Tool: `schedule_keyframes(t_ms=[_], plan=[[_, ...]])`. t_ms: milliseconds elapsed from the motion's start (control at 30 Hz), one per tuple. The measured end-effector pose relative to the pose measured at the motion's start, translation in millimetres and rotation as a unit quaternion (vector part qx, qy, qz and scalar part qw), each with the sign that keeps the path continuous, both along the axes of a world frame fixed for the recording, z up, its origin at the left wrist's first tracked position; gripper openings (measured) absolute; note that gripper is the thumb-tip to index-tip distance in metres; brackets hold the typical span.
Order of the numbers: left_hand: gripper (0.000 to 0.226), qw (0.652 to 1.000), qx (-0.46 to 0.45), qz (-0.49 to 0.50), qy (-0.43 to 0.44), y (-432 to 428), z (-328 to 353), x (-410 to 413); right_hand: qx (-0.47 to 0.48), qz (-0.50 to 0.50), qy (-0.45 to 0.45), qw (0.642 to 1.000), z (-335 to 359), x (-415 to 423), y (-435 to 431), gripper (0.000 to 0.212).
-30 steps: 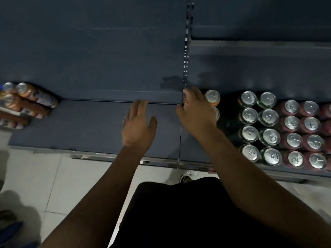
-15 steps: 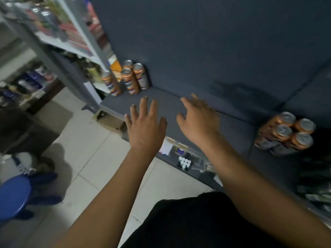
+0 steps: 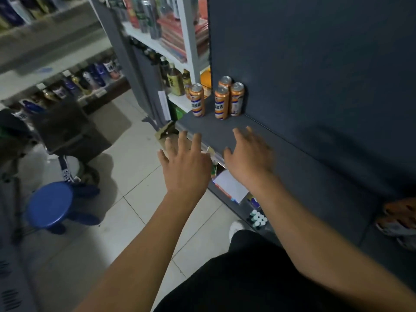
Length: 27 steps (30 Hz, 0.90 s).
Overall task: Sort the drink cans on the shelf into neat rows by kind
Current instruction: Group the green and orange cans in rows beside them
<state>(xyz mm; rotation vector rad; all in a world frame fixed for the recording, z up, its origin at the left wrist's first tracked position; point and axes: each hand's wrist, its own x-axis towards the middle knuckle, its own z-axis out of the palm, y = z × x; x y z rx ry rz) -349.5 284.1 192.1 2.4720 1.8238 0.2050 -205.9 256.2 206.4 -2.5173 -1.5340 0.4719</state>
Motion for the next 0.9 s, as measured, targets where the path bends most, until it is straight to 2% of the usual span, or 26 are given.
schedule_keyframes(t_ms=[267, 533, 900], plan=[[0.059, 0.999, -0.002, 0.004, 0.05, 91, -9, 24, 0.012, -0.001, 0.005, 1.0, -17, 28, 97, 0.061], [0.06, 0.998, -0.028, 0.01, 0.062, 185, -21, 70, 0.022, -0.021, 0.001, 1.0, -31, 91, 183, 0.049], [0.063, 0.99, -0.04, -0.065, 0.117, 288, -64, 90, -0.052, -0.064, -0.016, 0.996, -67, 121, 243, 0.052]])
